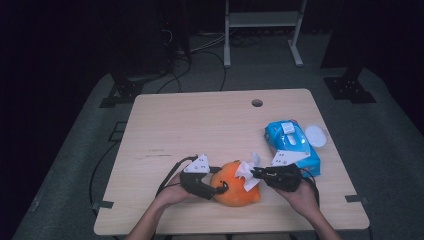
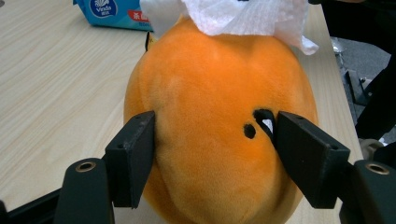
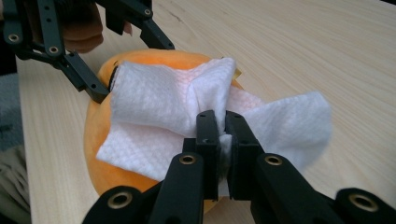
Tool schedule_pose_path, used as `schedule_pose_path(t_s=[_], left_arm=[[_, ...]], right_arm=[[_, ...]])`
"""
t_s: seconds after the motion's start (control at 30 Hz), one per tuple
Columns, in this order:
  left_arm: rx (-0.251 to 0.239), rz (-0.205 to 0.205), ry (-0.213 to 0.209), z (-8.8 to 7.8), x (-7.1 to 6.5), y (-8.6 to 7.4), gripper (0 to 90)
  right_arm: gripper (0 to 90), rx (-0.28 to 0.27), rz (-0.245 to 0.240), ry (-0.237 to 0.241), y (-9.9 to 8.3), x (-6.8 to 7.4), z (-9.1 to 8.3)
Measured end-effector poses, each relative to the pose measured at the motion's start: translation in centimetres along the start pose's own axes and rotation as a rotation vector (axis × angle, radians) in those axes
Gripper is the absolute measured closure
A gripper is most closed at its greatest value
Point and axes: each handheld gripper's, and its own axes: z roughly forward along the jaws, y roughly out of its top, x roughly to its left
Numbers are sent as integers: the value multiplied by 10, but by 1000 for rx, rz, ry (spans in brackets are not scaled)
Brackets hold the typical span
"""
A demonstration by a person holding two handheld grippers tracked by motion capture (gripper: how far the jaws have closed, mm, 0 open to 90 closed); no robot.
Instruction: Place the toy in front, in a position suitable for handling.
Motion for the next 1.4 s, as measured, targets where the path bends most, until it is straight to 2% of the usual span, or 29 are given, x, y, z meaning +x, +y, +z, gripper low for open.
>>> schedule_pose_path(t_s=[0.03,0.13,0.2,0.27,0.37,0.57,0.7,0.8,0.93,1.03,1.13,1.23,1.4], left_arm=[[1,-3,-4,0,0,1,288],[-28,-64,-30,-5,3,10,195],[-51,-74,-32,-7,3,12,205],[-40,-52,-27,-5,1,10,242],[-24,-40,-14,-2,0,6,290],[-24,-35,-9,-2,0,2,312],[-18,-16,-8,-1,-2,3,317],[-11,14,-6,1,-5,5,329],[2,41,1,2,-10,7,334],[0,38,2,2,-10,7,335],[-7,29,4,2,-9,6,336],[-14,39,4,4,-11,8,336],[-1,60,13,6,-15,12,335]], right_arm=[[843,-4,8,4,0,1,0],[843,-9,-15,7,2,8,1],[842,-24,-32,22,5,14,2],[842,-39,-51,33,9,21,1],[842,-30,-76,32,11,24,3],[843,-16,12,43,-4,6,1],[842,11,32,18,-11,1,-5],[842,-5,21,22,-8,4,-5],[842,-36,-7,32,9,9,2],[843,-48,-13,29,18,8,9],[843,-37,-4,23,16,3,11],[843,-26,18,6,6,-4,7],[843,-12,5,-23,3,-3,0]])
